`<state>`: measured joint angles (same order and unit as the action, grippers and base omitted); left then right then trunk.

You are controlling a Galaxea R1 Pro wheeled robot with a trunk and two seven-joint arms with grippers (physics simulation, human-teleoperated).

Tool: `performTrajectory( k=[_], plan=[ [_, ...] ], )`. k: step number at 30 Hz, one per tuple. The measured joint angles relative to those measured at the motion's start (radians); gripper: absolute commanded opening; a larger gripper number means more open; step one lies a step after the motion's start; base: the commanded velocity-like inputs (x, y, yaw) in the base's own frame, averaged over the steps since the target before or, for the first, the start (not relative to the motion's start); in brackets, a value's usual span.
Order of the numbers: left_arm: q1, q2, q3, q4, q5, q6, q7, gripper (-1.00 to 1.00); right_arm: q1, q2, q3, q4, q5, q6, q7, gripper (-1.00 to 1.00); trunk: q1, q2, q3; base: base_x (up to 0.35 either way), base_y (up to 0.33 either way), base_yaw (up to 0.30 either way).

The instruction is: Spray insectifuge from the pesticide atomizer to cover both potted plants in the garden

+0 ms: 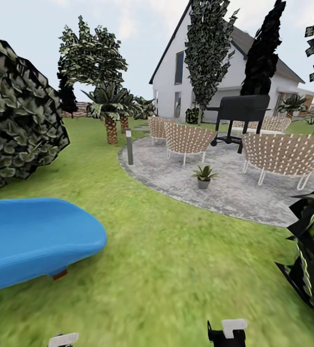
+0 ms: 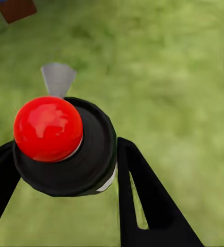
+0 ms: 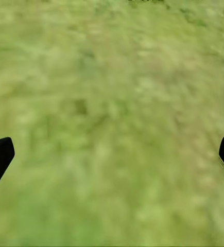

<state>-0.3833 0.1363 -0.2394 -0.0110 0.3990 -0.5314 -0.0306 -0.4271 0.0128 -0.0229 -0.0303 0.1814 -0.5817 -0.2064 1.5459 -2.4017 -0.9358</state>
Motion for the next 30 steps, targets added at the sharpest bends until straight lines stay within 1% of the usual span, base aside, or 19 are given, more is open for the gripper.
performTrajectory(
  k=[24, 30],
  plan=[
    [0.000, 0.000, 0.000, 0.000, 0.000, 0.000, 0.000, -1.00, 0.000, 0.001, 0.000, 0.001, 0.000, 0.000, 0.000, 1.00, 0.000, 0.000, 0.010, 0.336, 0.130, -0.247],
    [0.000, 0.000, 0.000, 0.000, 0.000, 0.000, 0.000, -1.00, 0.000, 0.001, 0.000, 0.001, 0.000, 0.000, 0.000, 1.00, 0.000, 0.000, 0.010, 0.336, 0.038, -0.249]
  ],
)
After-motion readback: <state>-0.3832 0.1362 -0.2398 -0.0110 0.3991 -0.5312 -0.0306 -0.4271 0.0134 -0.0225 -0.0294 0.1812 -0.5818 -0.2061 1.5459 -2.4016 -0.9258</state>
